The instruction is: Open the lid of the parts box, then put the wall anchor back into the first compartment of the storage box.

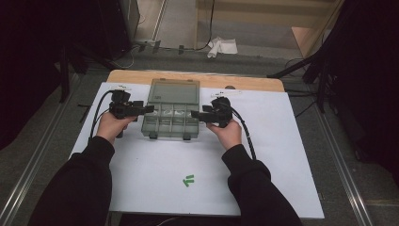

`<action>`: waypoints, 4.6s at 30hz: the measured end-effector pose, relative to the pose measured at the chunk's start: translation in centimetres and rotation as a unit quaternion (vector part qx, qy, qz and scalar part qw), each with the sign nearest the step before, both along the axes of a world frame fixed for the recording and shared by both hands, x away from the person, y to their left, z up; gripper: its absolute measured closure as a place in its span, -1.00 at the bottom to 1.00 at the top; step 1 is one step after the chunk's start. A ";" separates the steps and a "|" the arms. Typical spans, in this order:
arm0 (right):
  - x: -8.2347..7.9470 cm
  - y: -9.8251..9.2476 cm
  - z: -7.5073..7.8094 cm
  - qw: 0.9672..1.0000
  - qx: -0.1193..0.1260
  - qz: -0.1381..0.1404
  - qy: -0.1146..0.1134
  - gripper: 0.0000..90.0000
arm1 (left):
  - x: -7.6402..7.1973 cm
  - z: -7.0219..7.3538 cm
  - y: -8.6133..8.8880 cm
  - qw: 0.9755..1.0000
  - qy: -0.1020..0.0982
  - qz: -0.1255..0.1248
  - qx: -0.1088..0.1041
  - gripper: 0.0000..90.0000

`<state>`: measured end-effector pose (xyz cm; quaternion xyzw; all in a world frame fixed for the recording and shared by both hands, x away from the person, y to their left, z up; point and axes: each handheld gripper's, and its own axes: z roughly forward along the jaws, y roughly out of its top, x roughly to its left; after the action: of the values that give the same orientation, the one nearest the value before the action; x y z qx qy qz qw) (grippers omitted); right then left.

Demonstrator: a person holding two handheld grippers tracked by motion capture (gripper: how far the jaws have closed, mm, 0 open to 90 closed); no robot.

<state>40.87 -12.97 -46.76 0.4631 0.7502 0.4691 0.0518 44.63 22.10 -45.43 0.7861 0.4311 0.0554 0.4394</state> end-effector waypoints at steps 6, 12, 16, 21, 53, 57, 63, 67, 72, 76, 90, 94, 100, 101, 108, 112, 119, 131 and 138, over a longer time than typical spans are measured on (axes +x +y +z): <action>-0.9 -0.2 0.4 1.000 -0.009 0.022 -0.004 -0.23 | -1.4 0.4 -0.5 1.000 -0.003 -0.023 0.013 -0.32; -1.6 -0.3 0.6 0.999 -0.007 0.034 -0.007 -0.23 | -2.6 0.7 -0.9 0.998 -0.006 -0.047 0.038 -0.32; -2.1 -0.5 0.9 0.999 -0.006 0.040 -0.007 -0.23 | -3.3 0.9 -1.0 0.998 -0.011 -0.057 0.038 -0.32; -3.0 -0.6 1.0 0.999 -0.013 0.051 -0.013 -0.23 | -4.2 1.0 -1.2 0.997 -0.014 -0.064 0.051 -0.32; -8.6 -1.5 0.9 0.994 0.001 0.105 -0.041 -0.22 | -9.3 0.8 -1.9 0.988 -0.046 -0.127 0.068 -0.32; -9.3 -1.9 0.7 0.994 0.005 0.104 -0.043 -0.25 | -10.0 0.7 -1.9 0.987 -0.052 -0.130 0.073 -0.32; -9.9 -2.3 0.7 0.994 0.001 0.101 -0.036 -0.25 | -10.9 0.4 -1.7 0.987 -0.053 -0.135 0.064 -0.32; -10.4 -2.1 0.6 0.993 -0.001 0.107 -0.047 -0.25 | -11.7 0.6 -1.7 0.987 -0.058 -0.142 0.056 -0.32; -11.0 -1.9 0.4 0.992 -0.003 0.119 -0.045 -0.25 | -12.3 0.2 -1.8 0.986 -0.057 -0.145 0.061 -0.32; -11.5 -1.9 0.4 0.991 -0.006 0.124 -0.043 -0.25 | -12.7 -0.1 -1.9 0.985 -0.053 -0.151 0.065 -0.32; -12.0 -1.5 -1.2 0.989 -0.005 0.144 -0.040 -0.23 | -14.3 -0.8 -1.8 0.982 -0.044 -0.166 0.073 -0.32; -12.1 -1.1 -1.4 0.987 -0.014 0.154 -0.037 -0.21 | -14.4 -1.0 -1.6 0.983 -0.039 -0.165 0.072 -0.32; -12.1 -0.9 -1.5 0.987 -0.018 0.158 -0.038 -0.21 | -14.7 -1.0 -1.6 0.982 -0.039 -0.171 0.077 -0.32; -12.2 -0.9 -1.6 0.986 -0.016 0.159 -0.038 -0.21 | -14.7 -1.0 -1.6 0.981 -0.038 -0.171 0.077 -0.32; -12.5 -0.5 -2.0 0.985 -0.022 0.166 -0.036 -0.20 | -14.9 -1.2 -1.5 0.981 -0.035 -0.175 0.076 -0.32; -12.7 -0.3 -2.3 0.985 -0.027 0.169 -0.035 -0.19 | -14.9 -1.0 -1.2 0.980 -0.040 -0.177 0.076 -0.32; -13.0 0.5 -2.8 0.982 -0.042 0.181 -0.022 -0.20 | -15.2 -0.8 -0.6 0.980 -0.032 -0.175 0.083 -0.32; -13.7 1.2 -3.9 0.979 -0.059 0.194 -0.027 -0.18 | -15.1 -1.1 -0.6 0.981 -0.033 -0.177 0.073 -0.32; -14.0 1.7 -4.4 0.976 -0.059 0.208 -0.016 -0.11 | -14.9 -1.2 -0.5 0.980 -0.032 -0.177 0.081 -0.32</action>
<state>26.91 -11.32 -51.16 0.2853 0.8558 0.4314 -0.0079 29.75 21.63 -46.60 0.8809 0.2644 0.0368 0.3908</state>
